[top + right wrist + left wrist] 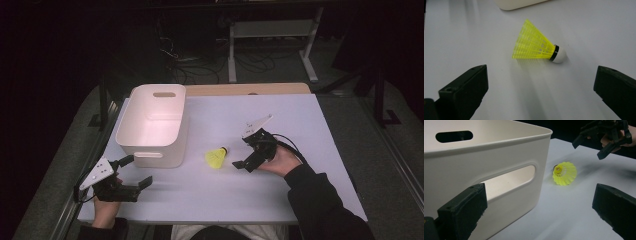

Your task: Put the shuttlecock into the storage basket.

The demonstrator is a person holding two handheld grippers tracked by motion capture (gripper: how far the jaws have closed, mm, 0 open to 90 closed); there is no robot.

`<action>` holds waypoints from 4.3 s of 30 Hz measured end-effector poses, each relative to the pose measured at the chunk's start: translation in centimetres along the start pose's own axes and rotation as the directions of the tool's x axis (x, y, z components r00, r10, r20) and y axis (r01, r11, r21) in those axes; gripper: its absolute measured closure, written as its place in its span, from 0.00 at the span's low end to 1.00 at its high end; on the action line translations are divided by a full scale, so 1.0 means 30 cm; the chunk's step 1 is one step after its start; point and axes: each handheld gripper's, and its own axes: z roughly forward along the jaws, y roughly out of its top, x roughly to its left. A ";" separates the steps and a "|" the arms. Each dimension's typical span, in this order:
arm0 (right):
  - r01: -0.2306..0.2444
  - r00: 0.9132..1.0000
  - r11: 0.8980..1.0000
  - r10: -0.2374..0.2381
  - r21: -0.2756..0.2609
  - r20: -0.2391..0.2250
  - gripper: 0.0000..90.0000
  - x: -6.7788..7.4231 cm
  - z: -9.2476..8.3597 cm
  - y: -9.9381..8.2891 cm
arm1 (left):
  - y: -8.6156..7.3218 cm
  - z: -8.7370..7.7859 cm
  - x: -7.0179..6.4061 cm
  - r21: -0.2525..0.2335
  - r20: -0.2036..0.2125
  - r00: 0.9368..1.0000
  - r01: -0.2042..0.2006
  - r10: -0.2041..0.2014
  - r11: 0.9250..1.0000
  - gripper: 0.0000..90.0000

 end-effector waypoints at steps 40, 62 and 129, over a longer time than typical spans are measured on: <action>0.123 0.985 0.988 -0.110 0.095 -0.132 0.83 0.024 0.069 0.023 | 0.000 -0.002 0.000 -0.003 0.003 1.000 -0.001 0.001 1.000 0.00; 0.124 0.983 0.975 -0.095 0.184 -0.158 0.99 0.019 0.143 0.052 | 0.001 -0.002 0.000 -0.003 0.005 1.000 -0.002 0.002 1.000 0.00; 0.134 0.982 0.968 -0.102 0.210 -0.160 0.99 0.006 0.268 0.131 | 0.001 -0.003 0.000 -0.003 0.010 1.000 -0.001 0.001 1.000 0.00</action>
